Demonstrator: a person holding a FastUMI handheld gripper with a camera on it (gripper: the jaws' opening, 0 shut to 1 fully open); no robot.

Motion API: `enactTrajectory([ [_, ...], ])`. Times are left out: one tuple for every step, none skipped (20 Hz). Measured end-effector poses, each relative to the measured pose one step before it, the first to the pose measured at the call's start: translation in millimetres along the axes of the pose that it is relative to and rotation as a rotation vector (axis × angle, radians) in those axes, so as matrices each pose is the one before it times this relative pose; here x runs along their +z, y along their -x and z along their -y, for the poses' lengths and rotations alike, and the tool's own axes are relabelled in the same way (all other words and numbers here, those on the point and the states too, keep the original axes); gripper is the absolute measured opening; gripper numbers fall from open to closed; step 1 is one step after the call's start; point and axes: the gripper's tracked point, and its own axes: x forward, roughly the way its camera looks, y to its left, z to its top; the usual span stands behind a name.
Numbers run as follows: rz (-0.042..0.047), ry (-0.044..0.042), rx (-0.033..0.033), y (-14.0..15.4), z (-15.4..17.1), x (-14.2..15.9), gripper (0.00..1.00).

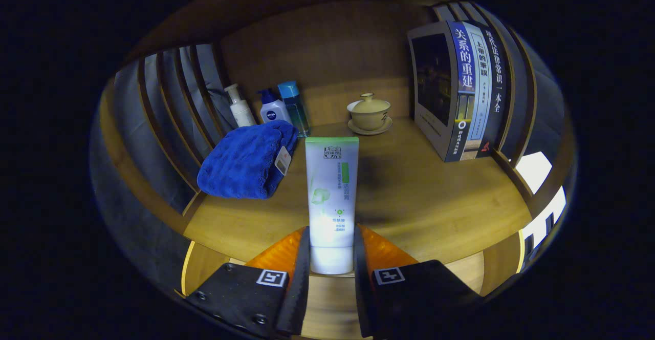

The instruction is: Pull open the drawer, take out the items inside it, and place them on the countertop above the cabinet.

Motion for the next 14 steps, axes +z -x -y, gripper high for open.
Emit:
enactTrajectory([
  [0.00126,-0.01065,-0.01407,-3.38,3.54,-1.84,0.49],
  [0.01369,-0.00723,-0.00037,-0.25,-1.35,2.85,0.51],
  [0.00149,-0.00067,0.00016,-1.17,0.11,-1.20,0.51],
  [-0.00656,0.00266,0.00226,0.96,0.08,-0.38,0.52],
  [0.00720,-0.00075,0.01455,0.73,-4.16,0.04,0.53],
  [0.00592,0.00085,0.00416,0.01,-0.55,0.85,0.55],
  [0.00652,0.00161,0.00222,2.51,-0.83,1.39,0.65],
  [0.00459,0.00220,-0.00124,0.45,-0.06,1.00,0.76],
  [-0.00035,-0.00112,0.00337,2.80,-1.06,-1.40,0.87],
  [-0.00115,-0.00110,0.00344,-1.28,-1.44,-1.91,0.98],
  [0.00154,-0.00237,0.00295,3.69,-0.87,0.79,0.98],
  [0.00585,-0.00137,0.00282,-0.91,-0.69,-0.54,0.98],
  [0.00548,0.00116,0.00321,2.25,-1.34,1.87,0.99],
  [0.00902,0.00227,0.00331,1.91,-1.01,1.15,0.99],
])
